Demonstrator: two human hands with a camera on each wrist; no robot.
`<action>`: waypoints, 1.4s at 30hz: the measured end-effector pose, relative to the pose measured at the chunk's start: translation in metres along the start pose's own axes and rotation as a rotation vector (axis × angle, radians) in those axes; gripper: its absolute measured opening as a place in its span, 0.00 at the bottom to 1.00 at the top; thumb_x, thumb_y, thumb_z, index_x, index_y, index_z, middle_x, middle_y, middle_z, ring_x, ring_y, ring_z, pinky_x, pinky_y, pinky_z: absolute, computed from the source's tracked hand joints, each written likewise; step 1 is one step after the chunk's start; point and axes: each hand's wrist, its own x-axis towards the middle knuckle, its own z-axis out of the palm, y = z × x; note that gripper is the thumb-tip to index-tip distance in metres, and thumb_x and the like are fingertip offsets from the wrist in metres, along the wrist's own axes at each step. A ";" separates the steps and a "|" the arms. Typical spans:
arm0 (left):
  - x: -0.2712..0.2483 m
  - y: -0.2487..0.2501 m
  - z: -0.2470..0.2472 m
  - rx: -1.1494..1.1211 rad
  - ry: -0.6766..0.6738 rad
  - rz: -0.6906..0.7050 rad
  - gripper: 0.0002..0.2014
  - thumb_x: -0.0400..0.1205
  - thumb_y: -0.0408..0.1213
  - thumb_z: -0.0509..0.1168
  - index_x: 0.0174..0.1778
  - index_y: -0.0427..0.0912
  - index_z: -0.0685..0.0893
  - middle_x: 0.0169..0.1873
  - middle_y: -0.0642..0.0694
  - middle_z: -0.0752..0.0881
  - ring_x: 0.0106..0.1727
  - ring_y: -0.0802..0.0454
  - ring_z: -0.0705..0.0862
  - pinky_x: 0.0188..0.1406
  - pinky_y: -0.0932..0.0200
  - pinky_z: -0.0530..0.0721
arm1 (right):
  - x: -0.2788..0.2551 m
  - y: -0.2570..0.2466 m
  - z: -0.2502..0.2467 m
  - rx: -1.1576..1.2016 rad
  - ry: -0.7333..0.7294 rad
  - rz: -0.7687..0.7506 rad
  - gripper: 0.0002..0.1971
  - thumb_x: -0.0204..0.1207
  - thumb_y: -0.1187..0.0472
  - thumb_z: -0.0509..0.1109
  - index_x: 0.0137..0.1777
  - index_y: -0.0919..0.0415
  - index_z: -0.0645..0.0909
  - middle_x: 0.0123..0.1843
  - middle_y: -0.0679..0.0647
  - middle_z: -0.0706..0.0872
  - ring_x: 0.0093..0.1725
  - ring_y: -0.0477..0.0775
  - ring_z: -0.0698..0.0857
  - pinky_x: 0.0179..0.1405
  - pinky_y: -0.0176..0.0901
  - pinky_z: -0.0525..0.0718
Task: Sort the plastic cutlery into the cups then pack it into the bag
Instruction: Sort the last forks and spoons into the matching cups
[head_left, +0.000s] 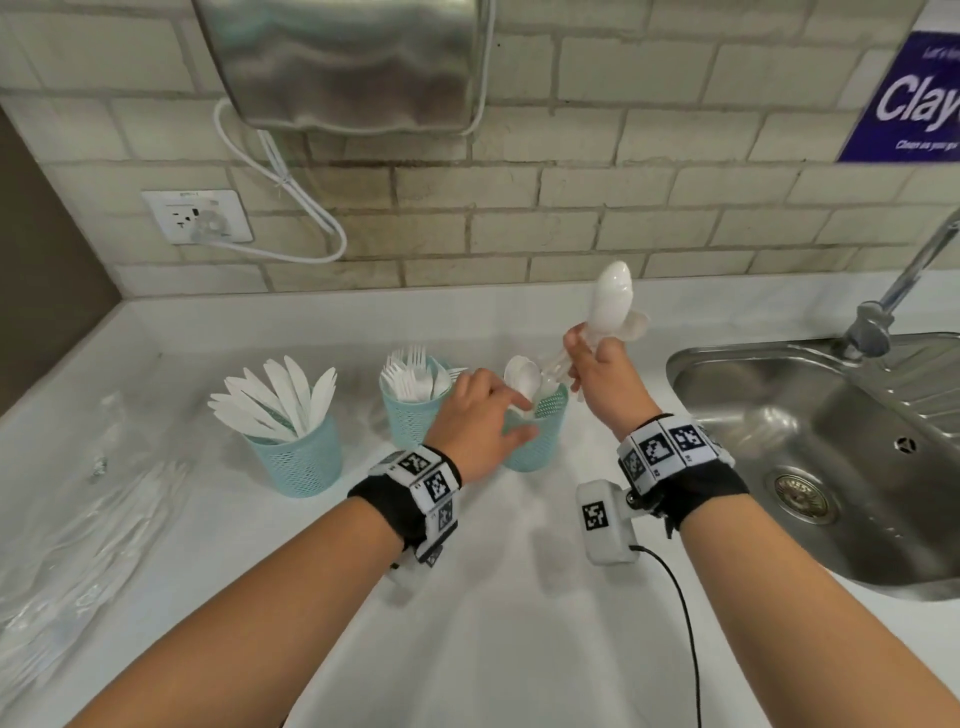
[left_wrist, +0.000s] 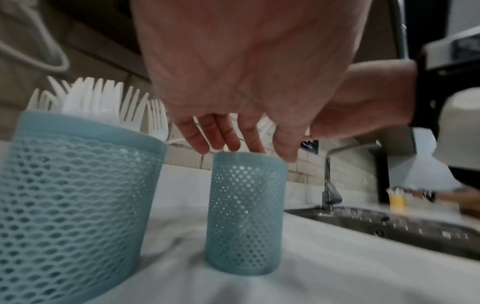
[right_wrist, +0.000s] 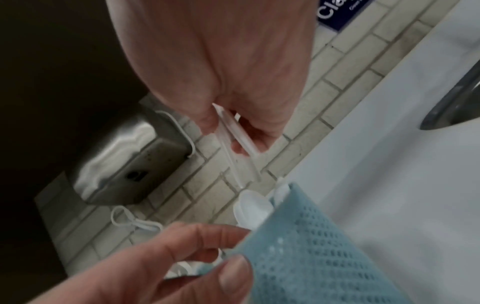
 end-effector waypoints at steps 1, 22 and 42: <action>-0.002 -0.002 0.006 0.081 -0.010 0.017 0.20 0.80 0.54 0.65 0.64 0.49 0.81 0.61 0.49 0.73 0.67 0.51 0.65 0.69 0.58 0.65 | 0.002 0.006 0.004 0.005 -0.005 0.008 0.12 0.85 0.60 0.57 0.38 0.53 0.71 0.32 0.50 0.72 0.29 0.41 0.75 0.28 0.23 0.73; -0.001 -0.004 0.016 -0.013 0.133 0.004 0.14 0.79 0.50 0.68 0.53 0.46 0.87 0.51 0.50 0.76 0.61 0.51 0.69 0.62 0.69 0.62 | -0.019 0.056 0.038 -0.896 0.054 -0.013 0.24 0.81 0.43 0.55 0.59 0.63 0.78 0.66 0.54 0.68 0.65 0.58 0.63 0.66 0.52 0.57; -0.130 -0.055 -0.072 0.006 0.201 -0.240 0.08 0.82 0.48 0.63 0.55 0.56 0.83 0.52 0.59 0.82 0.55 0.59 0.80 0.52 0.56 0.81 | -0.085 -0.021 0.109 -0.194 -0.121 -0.029 0.01 0.76 0.60 0.68 0.45 0.56 0.80 0.35 0.46 0.78 0.34 0.43 0.77 0.31 0.21 0.72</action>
